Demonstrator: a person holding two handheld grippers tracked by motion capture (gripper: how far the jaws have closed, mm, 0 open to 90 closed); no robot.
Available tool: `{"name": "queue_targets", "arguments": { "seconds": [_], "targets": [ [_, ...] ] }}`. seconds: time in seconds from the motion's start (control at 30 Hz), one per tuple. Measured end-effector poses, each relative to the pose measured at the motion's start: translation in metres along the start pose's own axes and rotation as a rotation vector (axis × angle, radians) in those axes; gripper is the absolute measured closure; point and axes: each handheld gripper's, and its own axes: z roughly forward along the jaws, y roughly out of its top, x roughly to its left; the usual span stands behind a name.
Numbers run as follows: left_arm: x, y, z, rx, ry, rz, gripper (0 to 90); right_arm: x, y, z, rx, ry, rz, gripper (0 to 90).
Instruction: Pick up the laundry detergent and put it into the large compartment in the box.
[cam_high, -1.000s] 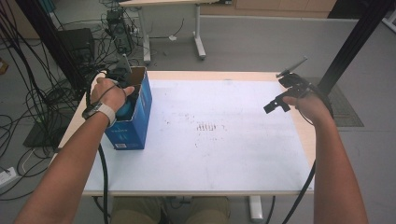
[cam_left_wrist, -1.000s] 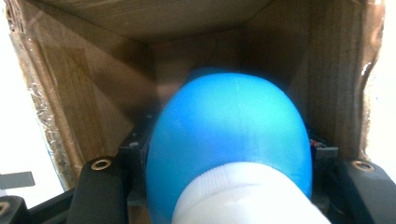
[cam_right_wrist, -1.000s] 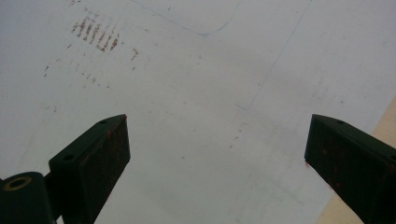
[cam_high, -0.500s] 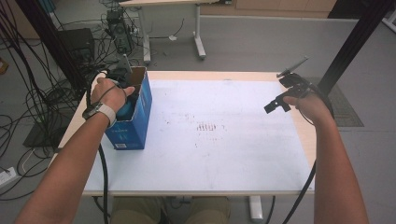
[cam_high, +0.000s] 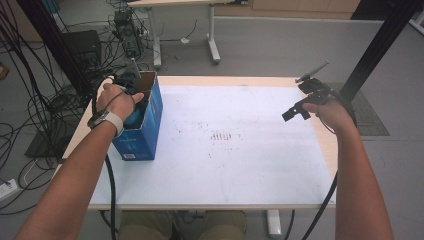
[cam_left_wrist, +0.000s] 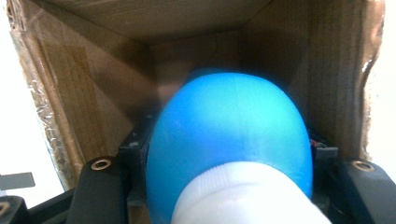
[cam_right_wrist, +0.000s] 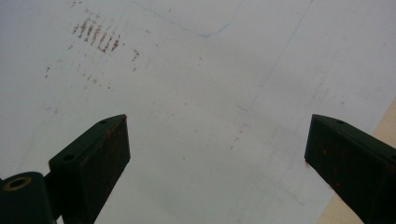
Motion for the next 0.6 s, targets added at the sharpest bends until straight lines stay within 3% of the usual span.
{"name": "queue_targets", "arguments": {
  "seconds": [0.6],
  "targets": [
    [0.0000,0.0001,0.0000,0.002,-0.001,-0.001,37.7,-0.0013,-0.0028,-0.0011,-0.001,-0.001,0.005,6.5]
  ]
}}
